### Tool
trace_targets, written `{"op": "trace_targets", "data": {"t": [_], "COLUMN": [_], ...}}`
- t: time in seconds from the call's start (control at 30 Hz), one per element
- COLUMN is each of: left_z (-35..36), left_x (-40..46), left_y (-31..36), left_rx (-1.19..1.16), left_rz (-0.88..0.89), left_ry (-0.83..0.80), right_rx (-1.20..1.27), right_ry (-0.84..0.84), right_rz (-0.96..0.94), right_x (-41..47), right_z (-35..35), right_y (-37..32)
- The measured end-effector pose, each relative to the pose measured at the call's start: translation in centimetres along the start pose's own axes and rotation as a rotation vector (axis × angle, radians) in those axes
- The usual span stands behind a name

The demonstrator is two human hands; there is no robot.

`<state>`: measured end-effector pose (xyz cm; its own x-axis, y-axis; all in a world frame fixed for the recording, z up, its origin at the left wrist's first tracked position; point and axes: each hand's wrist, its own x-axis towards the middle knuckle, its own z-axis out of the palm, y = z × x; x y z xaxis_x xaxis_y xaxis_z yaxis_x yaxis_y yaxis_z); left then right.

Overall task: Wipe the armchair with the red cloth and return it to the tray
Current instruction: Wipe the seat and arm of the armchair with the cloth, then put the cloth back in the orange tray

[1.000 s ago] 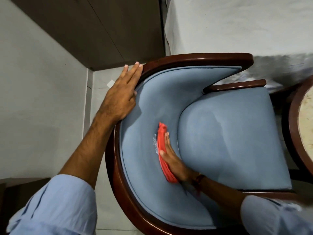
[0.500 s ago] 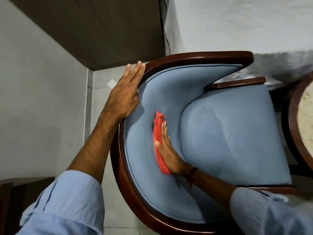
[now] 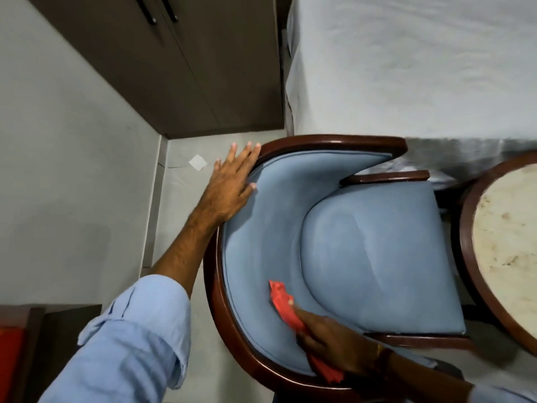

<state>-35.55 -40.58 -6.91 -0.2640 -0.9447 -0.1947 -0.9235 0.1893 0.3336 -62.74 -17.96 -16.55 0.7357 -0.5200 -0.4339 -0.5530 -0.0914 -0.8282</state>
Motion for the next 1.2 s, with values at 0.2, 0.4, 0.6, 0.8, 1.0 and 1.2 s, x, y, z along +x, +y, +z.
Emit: {"op": "trace_targets", "data": {"t": [0.2, 0.4, 0.6, 0.8, 1.0, 1.2], "left_z": [-2.2, -7.5, -13.4, -17.0, -14.4, -6.7], "left_x": [-9.5, -21.2, -32.5, -40.8, -50.7, -55.1], "left_y": [2.7, 1.3, -3.6, -6.2, -14.5, -23.4], "left_rx": [-0.394, -1.212, -1.246, -1.037, -1.001, -0.919], "left_rz": [-0.182, -0.905, -0.916, -0.839, -1.132, -1.647], "left_ry": [0.116, 0.03, 0.721, 1.088, 1.483, 1.311], "right_rx": [-0.079, -0.555, -0.053, 0.819, 1.005, 0.107], "right_ry": [-0.056, 0.164, -0.047, -0.483, -0.542, -0.234], "right_rz": [0.072, -0.4, -0.498, -0.072, 0.023, -0.243], "right_x": [-1.1, 5.4, 12.9, 21.7, 31.1, 38.9], "right_z": [-7.3, -8.1, -2.3, 8.4, 15.7, 21.1], "right_y": [-6.5, -21.5, -29.2, -33.6, -41.6, -46.3]}}
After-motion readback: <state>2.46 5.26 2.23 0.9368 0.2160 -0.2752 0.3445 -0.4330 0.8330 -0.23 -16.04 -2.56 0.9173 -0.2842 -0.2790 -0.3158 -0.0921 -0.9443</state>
